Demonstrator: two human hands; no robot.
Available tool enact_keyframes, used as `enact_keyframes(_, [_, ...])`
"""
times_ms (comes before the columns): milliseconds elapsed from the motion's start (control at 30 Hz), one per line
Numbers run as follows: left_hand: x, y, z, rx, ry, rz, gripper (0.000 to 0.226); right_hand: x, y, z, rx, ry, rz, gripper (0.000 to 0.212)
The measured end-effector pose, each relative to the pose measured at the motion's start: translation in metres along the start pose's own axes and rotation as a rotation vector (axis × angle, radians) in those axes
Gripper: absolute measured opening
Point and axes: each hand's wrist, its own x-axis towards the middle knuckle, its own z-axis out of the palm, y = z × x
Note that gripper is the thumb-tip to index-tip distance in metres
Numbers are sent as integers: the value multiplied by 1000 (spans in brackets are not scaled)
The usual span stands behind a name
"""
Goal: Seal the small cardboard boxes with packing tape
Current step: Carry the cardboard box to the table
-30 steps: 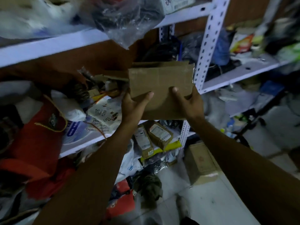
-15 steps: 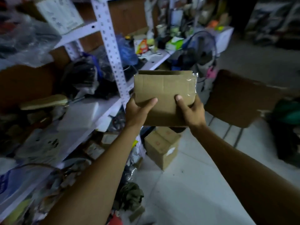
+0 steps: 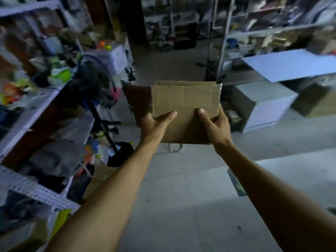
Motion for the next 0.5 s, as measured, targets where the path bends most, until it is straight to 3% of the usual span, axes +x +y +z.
enact_keyframes(67, [-1,6,41,7,-87,-36,68,6,7,-38,-3,58,18,71])
enact_keyframes(167, [0,10,94,30,-214,-68,62,17,18,-85,-13,144,44,78])
enact_keyframes(200, [3,10,111,34,-231,-68,69,21,22,-97,-19,165,53,79])
enact_keyframes(267, [9,9,141,48,-275,-79,77,31,30,-120,-26,200,77,76])
enact_keyframes(367, [28,-1,185,56,-359,-74,66,50,46,-147,-46,249,97,69])
enact_keyframes(433, [44,-8,213,56,-410,-56,81,67,57,-161,-61,273,106,68])
enact_keyframes(500, [63,-12,240,43,-461,-50,81,89,66,-171,-68,305,111,61])
